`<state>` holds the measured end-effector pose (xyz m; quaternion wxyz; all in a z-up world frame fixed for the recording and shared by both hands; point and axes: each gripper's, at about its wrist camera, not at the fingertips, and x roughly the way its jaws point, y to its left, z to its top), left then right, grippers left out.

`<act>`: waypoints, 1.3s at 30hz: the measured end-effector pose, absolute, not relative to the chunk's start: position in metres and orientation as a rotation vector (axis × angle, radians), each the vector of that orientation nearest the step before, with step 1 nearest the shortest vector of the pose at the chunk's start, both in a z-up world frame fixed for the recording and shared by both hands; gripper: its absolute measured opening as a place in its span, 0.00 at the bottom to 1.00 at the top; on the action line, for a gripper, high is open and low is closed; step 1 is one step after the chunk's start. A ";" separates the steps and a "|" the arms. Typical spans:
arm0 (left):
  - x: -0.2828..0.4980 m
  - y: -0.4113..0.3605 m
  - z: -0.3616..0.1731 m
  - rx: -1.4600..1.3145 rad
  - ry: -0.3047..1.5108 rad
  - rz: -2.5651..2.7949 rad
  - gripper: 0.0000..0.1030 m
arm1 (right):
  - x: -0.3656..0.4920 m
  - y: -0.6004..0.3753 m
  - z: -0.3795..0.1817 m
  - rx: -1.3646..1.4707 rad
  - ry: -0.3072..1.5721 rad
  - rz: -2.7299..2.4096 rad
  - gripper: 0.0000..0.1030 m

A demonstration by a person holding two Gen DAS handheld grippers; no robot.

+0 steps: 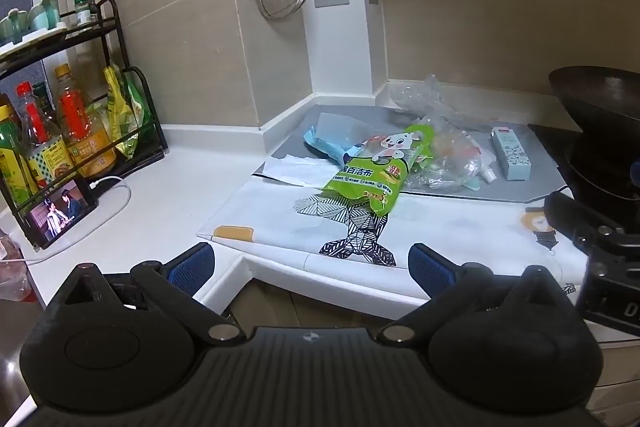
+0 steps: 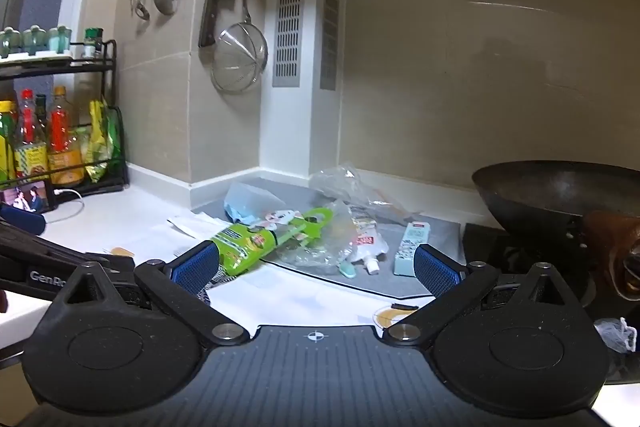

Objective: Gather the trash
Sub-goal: 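Move both grippers toward the trash on the grey mat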

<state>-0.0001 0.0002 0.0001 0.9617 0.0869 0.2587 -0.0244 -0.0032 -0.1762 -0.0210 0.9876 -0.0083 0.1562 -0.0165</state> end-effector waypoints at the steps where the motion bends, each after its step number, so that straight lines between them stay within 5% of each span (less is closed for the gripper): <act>1: 0.000 -0.001 0.000 0.176 0.525 -0.052 1.00 | -0.003 -0.176 -0.021 -0.015 0.317 -0.034 1.00; 39: 0.002 -0.005 -0.003 0.194 0.533 -0.054 1.00 | 0.000 -0.176 -0.026 -0.006 0.325 -0.039 1.00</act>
